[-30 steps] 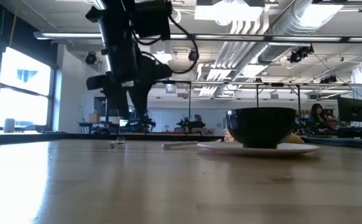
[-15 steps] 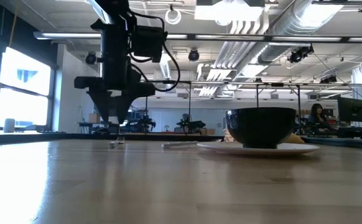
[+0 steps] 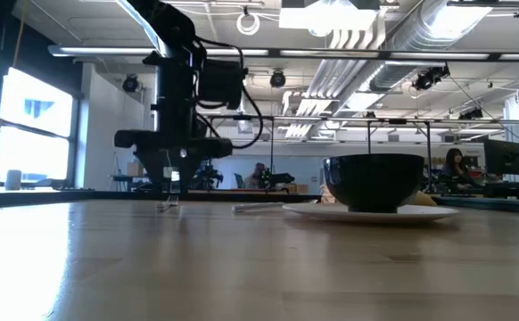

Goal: Set table place
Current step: Move the fork to the left of the white plate

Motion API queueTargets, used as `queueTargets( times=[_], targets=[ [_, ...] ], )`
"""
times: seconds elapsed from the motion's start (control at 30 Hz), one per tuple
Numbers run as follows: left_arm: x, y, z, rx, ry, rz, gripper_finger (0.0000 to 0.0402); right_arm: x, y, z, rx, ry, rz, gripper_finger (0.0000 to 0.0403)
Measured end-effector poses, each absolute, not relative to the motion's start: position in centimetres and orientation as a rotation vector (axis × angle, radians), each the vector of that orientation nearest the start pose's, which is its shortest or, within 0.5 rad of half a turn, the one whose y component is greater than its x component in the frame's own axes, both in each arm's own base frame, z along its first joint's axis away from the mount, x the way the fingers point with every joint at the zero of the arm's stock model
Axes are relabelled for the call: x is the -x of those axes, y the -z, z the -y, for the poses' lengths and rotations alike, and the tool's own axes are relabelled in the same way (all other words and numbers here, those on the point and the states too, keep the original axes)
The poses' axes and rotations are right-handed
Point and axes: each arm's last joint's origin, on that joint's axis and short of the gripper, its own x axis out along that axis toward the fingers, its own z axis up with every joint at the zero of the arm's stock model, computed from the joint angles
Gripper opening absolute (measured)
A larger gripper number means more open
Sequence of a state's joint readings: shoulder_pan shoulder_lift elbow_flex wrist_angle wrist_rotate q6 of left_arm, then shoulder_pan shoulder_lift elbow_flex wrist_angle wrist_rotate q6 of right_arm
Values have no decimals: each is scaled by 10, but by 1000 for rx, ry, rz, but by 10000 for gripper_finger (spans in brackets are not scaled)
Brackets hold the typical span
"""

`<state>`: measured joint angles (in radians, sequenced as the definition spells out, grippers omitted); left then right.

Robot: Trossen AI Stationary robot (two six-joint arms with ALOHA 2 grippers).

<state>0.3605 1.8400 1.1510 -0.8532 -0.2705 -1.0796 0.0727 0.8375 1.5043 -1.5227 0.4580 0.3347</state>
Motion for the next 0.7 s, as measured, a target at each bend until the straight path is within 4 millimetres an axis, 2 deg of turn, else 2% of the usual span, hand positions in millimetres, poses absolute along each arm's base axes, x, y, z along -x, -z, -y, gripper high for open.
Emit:
queueTargets(
  times=[0.17,0.47,0.57,0.7],
  targets=[
    [-305,-134,-122,914,-1269,-1149,205,-59,-428,8,-93,491,-752,0],
    [-307,-130,-123,862,-1242,-1175,193,-58,-428,8,-96,472,-755,0],
    [-307,-130,-123,864,-1236,-1173,153,-58,-428,8,-95,471,-755,0],
    [-309,-130,-123,876,-1221,-1157,63,-58,-428,8,-95,471,-755,0]
  ],
)
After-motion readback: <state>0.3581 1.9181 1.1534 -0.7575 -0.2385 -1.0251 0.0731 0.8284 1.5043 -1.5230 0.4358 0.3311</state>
